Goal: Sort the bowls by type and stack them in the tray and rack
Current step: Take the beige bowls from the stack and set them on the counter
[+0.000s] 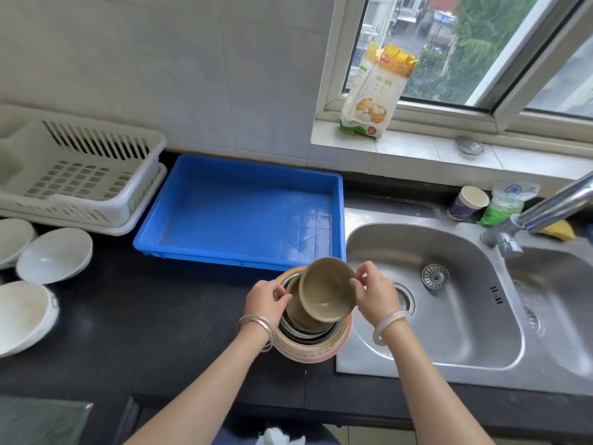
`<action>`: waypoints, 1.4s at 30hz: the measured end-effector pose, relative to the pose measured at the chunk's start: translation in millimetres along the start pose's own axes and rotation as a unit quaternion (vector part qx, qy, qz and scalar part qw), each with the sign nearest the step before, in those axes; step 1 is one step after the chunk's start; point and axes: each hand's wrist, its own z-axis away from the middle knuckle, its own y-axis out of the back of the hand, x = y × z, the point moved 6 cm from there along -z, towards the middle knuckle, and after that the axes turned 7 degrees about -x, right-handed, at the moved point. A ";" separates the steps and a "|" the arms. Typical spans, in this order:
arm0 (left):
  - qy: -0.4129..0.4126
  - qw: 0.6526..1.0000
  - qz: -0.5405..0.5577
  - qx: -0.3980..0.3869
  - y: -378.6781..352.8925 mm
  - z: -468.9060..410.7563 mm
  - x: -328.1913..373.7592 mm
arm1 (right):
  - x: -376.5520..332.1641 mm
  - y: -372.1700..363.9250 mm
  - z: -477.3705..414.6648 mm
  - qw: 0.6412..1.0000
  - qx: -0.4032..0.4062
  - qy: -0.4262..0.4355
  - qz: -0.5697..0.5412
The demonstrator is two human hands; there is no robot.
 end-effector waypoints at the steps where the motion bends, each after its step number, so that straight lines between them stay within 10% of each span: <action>1: 0.000 1.000 -0.007 0.013 0.0 0.1 1.9 | 1.3 2.4 0.4 1.000 0.004 -0.004 -0.011; 23: 0.100 0.976 0.144 0.131 107.5 17.5 -59.3 | -67.9 -11.5 -13.7 0.995 -0.034 0.037 -0.091; 42: 0.317 0.803 0.365 0.350 183.7 105.4 -277.8 | -229.3 -256.6 -38.8 0.947 -0.293 -0.009 -0.135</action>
